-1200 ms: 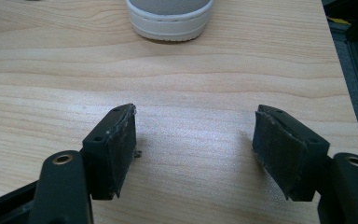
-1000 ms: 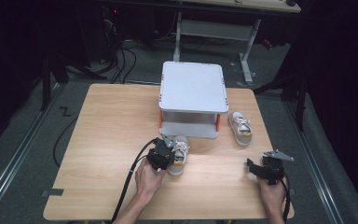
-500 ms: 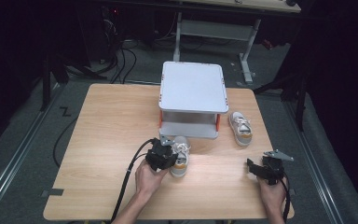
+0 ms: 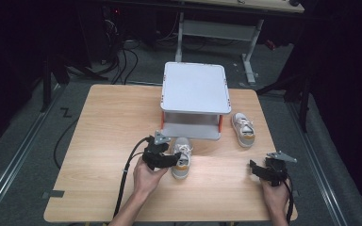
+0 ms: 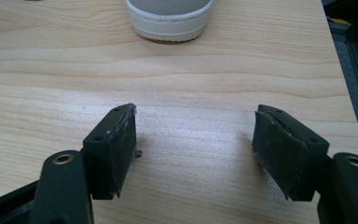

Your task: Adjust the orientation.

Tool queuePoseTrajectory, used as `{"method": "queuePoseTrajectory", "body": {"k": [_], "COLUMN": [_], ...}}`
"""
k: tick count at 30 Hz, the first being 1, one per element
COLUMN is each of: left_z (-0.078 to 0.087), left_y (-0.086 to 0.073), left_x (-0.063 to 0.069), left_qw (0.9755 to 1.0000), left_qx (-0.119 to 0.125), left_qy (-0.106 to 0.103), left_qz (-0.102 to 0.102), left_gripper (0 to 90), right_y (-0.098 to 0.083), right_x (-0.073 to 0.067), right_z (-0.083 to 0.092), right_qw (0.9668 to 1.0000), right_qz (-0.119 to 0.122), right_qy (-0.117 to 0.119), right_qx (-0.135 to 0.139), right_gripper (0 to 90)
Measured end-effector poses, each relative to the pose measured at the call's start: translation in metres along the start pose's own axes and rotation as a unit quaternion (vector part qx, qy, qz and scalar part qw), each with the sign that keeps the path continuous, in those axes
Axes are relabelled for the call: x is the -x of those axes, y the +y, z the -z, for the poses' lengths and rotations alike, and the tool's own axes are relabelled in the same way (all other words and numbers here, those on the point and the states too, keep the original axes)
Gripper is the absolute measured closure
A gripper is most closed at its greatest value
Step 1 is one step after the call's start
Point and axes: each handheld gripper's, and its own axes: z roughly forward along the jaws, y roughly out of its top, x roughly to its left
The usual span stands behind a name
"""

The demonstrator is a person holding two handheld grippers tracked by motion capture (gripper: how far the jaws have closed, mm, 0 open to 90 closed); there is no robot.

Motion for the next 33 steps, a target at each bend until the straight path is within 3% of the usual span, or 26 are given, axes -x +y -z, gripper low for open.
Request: {"method": "queuePoseTrajectory", "body": {"k": [5, 10, 15, 17, 25, 28, 33], "left_z": [0.018, 0.029, 0.043, 0.047, 0.054, 0.051, 0.044], "left_y": [-0.003, -0.007, -0.015, -0.018, -0.035, -0.041, -0.052], "left_x": [-0.018, -0.030, -0.046, -0.052, -0.067, -0.072, -0.079], "left_qw": [0.9992, 0.9988, 0.9969, 0.9966, 0.9950, 0.9941, 0.9937], "left_qx": [0.035, 0.044, 0.063, 0.059, 0.063, 0.058, 0.045], "left_qy": [0.003, 0.016, 0.022, 0.040, 0.051, 0.062, 0.072], "left_qz": [0.018, 0.015, 0.042, 0.041, 0.059, 0.068, 0.073], "left_gripper": [39.1, 38.1, 38.0, 37.4, 36.2, 35.8, 35.4], "right_y": [0.000, 0.000, 0.000, 0.000, 0.000, -0.001, 0.004], "right_x": [0.000, 0.000, 0.000, 0.001, 0.000, 0.000, 0.003], "right_z": [0.000, 0.000, 0.000, 0.000, 0.000, 0.002, 0.006], "right_qw": [1.0000, 1.0000, 1.0000, 0.9999, 0.9999, 0.9999, 0.9997], "right_qz": [0.002, 0.003, 0.004, 0.006, 0.006, 0.007, 0.008], "right_qy": [0.004, 0.003, 0.004, 0.010, 0.008, 0.007, 0.015], "right_qx": [0.002, 0.002, 0.003, 0.003, 0.005, 0.005, -0.020], "right_gripper": [33.1, 33.6, 34.2, 35.2, 38.6, 46.4, 51.1]}}
